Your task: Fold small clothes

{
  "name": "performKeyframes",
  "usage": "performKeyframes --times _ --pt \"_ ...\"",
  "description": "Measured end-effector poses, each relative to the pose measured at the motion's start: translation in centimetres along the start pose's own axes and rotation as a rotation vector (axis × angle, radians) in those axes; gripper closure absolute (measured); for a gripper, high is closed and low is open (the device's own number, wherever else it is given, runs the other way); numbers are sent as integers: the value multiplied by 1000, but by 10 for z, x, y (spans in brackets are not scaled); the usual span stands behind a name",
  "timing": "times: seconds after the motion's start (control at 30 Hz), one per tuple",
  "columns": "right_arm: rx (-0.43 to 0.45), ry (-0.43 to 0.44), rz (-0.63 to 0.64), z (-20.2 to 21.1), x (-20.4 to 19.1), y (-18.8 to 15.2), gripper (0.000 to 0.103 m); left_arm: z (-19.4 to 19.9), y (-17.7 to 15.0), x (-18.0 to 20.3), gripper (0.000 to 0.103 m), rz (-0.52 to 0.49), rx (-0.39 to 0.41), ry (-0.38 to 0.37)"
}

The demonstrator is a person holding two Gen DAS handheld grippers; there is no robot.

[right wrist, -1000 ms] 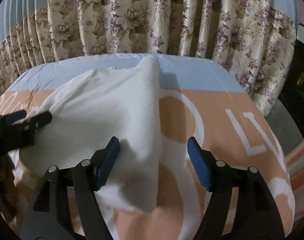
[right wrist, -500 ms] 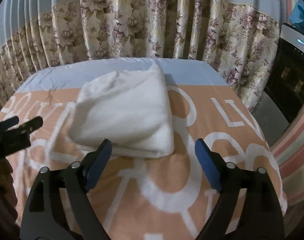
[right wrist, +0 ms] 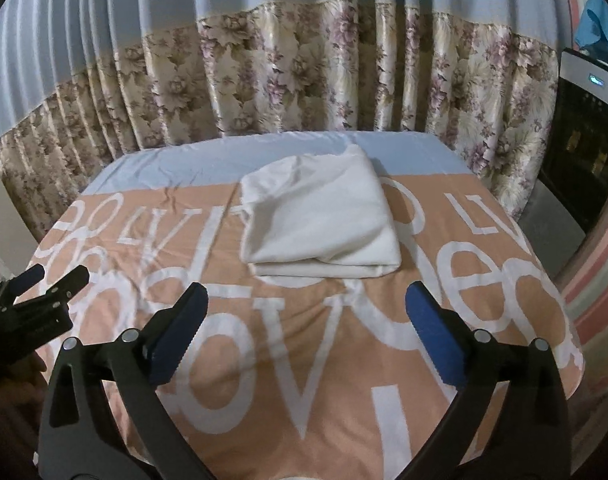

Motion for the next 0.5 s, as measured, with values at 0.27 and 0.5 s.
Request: performKeyframes --times 0.27,0.5 --pt "12 -28 27 7 -11 0 3 10 2 0 2 -28 9 37" --pt "16 -41 19 10 -12 2 3 14 6 -2 2 -24 17 43"
Point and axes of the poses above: each gripper's, at about its wrist camera, not at the fingertips, and z roughly against the way its jaws point, x to its right, y to its top, the point moved 6 cm from there along -z, roughly the way its jaws point, and after that the axes turned 6 degrees about -z, right-handed, at the moved point
